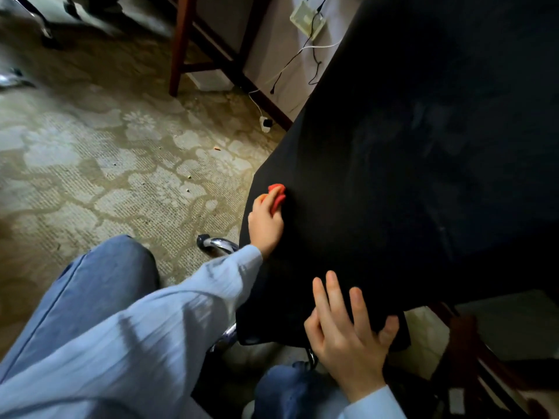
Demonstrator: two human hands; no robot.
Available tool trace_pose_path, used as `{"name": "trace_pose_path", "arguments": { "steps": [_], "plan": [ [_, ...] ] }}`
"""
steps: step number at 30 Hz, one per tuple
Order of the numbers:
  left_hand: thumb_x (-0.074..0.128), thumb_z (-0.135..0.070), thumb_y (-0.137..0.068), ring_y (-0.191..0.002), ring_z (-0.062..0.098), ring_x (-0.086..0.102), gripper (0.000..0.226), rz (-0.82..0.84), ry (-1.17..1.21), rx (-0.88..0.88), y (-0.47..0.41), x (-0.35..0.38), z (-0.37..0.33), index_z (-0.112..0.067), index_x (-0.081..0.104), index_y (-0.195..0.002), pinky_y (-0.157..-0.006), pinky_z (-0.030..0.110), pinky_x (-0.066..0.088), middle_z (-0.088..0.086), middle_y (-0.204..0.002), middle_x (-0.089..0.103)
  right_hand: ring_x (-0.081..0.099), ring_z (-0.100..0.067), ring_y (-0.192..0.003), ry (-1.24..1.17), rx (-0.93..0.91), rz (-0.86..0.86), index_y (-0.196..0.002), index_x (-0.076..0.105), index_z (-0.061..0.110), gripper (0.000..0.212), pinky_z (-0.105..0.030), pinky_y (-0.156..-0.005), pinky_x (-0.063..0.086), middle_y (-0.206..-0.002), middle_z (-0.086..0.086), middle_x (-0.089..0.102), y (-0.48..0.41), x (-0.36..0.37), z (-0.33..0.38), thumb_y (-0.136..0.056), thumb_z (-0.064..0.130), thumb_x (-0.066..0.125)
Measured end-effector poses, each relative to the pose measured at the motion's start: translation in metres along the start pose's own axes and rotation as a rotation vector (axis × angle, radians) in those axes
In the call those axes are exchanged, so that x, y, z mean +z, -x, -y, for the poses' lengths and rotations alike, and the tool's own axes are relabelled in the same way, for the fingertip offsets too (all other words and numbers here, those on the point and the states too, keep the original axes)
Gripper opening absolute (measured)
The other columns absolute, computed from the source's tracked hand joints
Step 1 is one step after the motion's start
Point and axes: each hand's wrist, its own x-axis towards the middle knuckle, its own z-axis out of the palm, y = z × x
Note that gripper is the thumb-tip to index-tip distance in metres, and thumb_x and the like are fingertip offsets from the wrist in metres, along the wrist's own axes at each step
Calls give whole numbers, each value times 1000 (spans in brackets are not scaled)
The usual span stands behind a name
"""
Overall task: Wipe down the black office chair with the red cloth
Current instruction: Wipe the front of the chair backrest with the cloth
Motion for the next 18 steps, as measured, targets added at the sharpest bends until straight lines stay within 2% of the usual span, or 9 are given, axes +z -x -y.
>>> {"name": "trace_pose_path", "arguments": {
  "steps": [1, 3, 6, 8, 11, 13, 15, 16, 18],
  "plan": [
    [47, -22, -81, -114, 22, 58, 42, 0, -21, -68, -7, 2, 6, -39, 58, -118, -103, 45, 43, 8, -125, 52, 4, -22, -145, -5, -3, -5, -118, 58, 23, 37, -49, -115, -5, -129, 2, 49, 2, 1, -1, -90, 30, 37],
    [48, -28, -84, -116, 25, 56, 40, 23, -68, -84, -1, 5, 8, -38, 57, -122, -102, 45, 43, 9, -128, 51, 2, -22, -145, -13, -6, -17, -118, 56, 23, 36, -50, -115, -5, -128, 3, 48, 5, 0, -4, -90, 30, 36],
    [46, -25, -83, -118, 17, 56, 45, 5, 28, 35, 40, 2, -13, -44, 55, -123, -104, 46, 42, 3, -123, 51, 2, -23, -145, -14, 7, -26, -119, 55, 24, 36, -51, -113, -5, -141, -1, 41, 13, -2, -6, -89, 31, 37],
    [46, -14, -85, -120, 11, 53, 50, 21, 62, 116, 73, 1, -22, -41, 53, -126, -106, 43, 41, -3, -124, 48, 3, -23, -145, -8, 33, -28, -122, 55, 24, 38, -52, -112, -5, -155, -1, 25, 23, -2, -7, -88, 31, 39],
    [44, -18, -85, -127, 17, 46, 50, 73, 5, 253, 118, 4, -34, -40, 47, -130, -107, 43, 38, 2, -132, 45, 3, -25, -145, -32, 82, -1, -123, 55, 23, 37, -50, -112, -2, -156, 1, 19, 41, -5, -8, -89, 28, 40],
    [43, -20, -85, -128, 17, 42, 51, 97, -31, 274, 136, 6, -38, -42, 44, -130, -108, 43, 36, 5, -135, 43, 2, -26, -145, -37, 131, 35, -124, 54, 23, 37, -51, -112, 1, -156, 2, 19, 53, -7, -8, -90, 26, 40],
    [43, -21, -85, -128, 12, 39, 51, 112, -58, 291, 148, 7, -39, -45, 42, -130, -109, 39, 34, 5, -136, 42, 0, -26, -145, -69, 180, 86, -127, 53, 24, 38, -55, -105, 11, -157, 4, 17, 61, -9, -8, -93, 27, 37],
    [43, -21, -85, -128, 10, 37, 51, 131, -76, 320, 155, 8, -41, -45, 41, -131, -110, 36, 33, 3, -137, 40, -1, -25, -145, -71, 206, 106, -128, 51, 25, 38, -56, -102, 12, -157, 6, 15, 64, -11, -9, -94, 27, 35],
    [44, -20, -87, -127, 9, 35, 50, 179, -114, 426, 167, 10, -47, -43, 39, -132, -110, 26, 28, -2, -138, 37, -4, -24, -145, -48, 246, 135, -128, 49, 26, 39, -60, -107, -2, -157, 6, 12, 69, -14, -10, -92, 27, 34]
  ]
}}
